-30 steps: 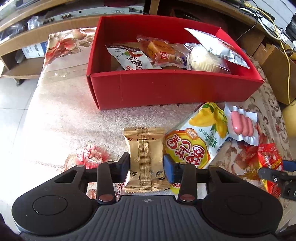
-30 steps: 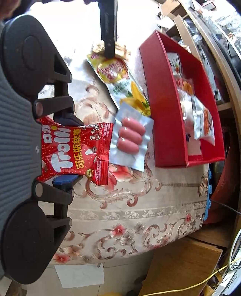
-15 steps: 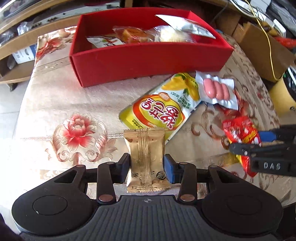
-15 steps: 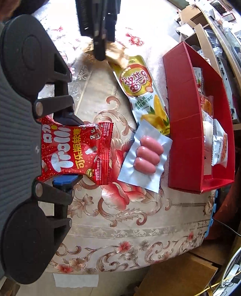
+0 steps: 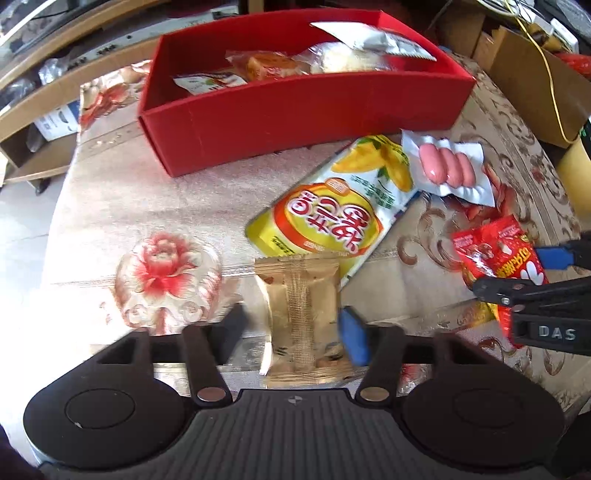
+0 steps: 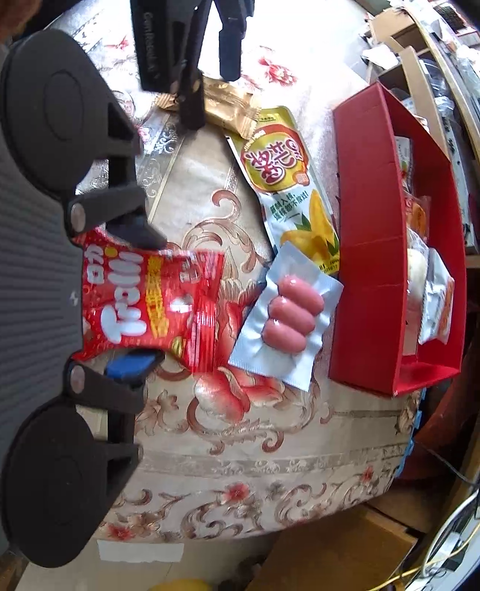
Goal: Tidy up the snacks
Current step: 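Lift the gold wafer packet with the left gripper while the right gripper carries the red bag toward the box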
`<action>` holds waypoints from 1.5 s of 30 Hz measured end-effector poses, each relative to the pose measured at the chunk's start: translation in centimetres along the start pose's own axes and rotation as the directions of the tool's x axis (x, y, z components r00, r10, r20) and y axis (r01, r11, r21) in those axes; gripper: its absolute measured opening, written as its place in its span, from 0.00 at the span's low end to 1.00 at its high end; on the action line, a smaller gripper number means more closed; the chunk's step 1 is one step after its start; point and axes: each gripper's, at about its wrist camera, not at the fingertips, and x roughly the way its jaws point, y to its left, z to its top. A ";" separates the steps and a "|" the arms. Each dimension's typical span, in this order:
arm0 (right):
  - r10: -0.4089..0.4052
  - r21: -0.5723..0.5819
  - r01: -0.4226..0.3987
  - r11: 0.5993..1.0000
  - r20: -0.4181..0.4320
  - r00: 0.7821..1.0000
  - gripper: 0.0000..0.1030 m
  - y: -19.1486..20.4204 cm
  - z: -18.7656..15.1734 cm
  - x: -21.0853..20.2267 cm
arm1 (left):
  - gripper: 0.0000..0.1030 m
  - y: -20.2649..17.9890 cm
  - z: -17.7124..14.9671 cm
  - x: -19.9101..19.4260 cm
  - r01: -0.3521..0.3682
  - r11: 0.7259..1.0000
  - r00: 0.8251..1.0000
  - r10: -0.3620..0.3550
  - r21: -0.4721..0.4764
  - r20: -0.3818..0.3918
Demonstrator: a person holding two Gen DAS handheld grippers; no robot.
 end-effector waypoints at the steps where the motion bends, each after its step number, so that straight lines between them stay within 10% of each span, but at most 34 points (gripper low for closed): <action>1: -0.004 0.001 0.004 1.000 0.007 1.000 0.49 0.0 0.0 -0.2 | 0.46 0.3 -0.1 -0.2 0.002 1.000 1.000 -0.002 -0.008 0.001; 45: 0.068 0.076 -0.093 0.993 0.283 0.957 0.48 0.8 8.8 -6.7 | 0.44 -0.1 7.8 -6.0 0.078 0.993 0.962 -0.051 -0.089 0.268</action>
